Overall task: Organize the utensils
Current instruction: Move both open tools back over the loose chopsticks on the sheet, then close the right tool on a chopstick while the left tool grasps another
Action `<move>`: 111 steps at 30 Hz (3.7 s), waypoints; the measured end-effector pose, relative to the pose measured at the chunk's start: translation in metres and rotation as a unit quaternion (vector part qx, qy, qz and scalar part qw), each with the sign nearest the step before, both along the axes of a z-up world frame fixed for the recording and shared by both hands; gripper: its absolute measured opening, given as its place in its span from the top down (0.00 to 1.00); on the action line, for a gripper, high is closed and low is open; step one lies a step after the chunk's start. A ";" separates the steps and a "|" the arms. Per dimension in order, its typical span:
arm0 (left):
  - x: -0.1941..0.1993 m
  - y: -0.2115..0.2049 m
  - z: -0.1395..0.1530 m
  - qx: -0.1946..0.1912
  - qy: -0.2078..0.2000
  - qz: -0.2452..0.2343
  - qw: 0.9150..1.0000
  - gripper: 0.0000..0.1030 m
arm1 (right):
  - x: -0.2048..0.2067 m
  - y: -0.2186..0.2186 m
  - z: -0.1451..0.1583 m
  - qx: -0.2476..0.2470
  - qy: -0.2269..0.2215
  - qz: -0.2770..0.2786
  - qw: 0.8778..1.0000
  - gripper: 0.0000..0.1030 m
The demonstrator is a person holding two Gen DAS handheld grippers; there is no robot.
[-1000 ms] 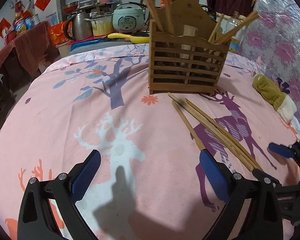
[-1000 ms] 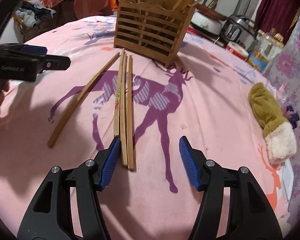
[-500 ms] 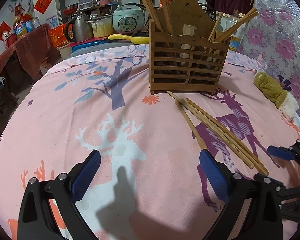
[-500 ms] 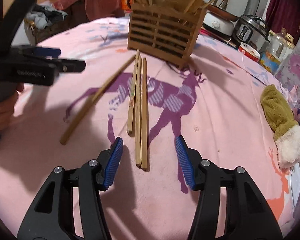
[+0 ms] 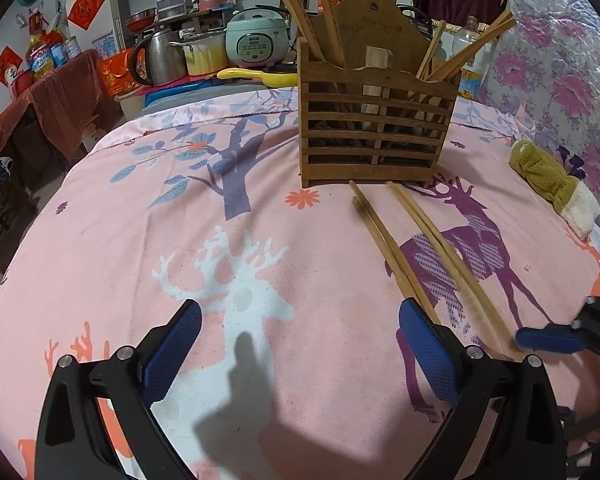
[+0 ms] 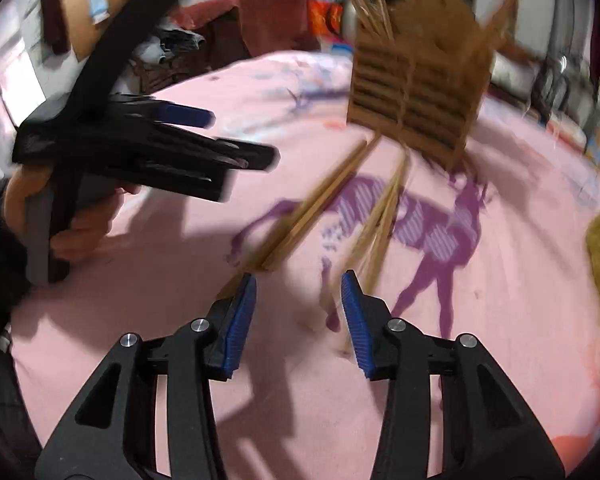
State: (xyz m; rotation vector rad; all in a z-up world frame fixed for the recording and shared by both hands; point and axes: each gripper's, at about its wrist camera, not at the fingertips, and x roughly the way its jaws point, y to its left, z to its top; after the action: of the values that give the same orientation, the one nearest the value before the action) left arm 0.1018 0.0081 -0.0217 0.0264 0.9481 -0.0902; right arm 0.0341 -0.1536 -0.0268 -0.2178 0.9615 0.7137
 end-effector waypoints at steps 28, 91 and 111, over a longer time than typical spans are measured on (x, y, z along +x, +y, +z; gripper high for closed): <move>0.012 0.026 -0.017 -0.004 0.045 0.009 0.999 0.06 | -0.001 -0.013 -0.006 -0.048 -0.004 -0.038 0.998 0.47; -0.048 0.041 -0.016 -0.018 0.041 -0.083 0.996 0.87 | 0.006 -0.028 -0.021 -0.033 0.037 -0.119 0.992 0.94; -0.053 0.030 -0.016 -0.022 0.044 -0.111 0.993 0.92 | 0.006 -0.029 -0.022 -0.032 0.039 -0.120 0.991 0.92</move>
State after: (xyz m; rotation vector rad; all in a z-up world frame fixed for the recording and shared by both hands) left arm 0.0485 0.0382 -0.0377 0.0879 1.0290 -0.3211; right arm 0.0404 -0.1823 -0.0487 -0.1278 1.0649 0.4733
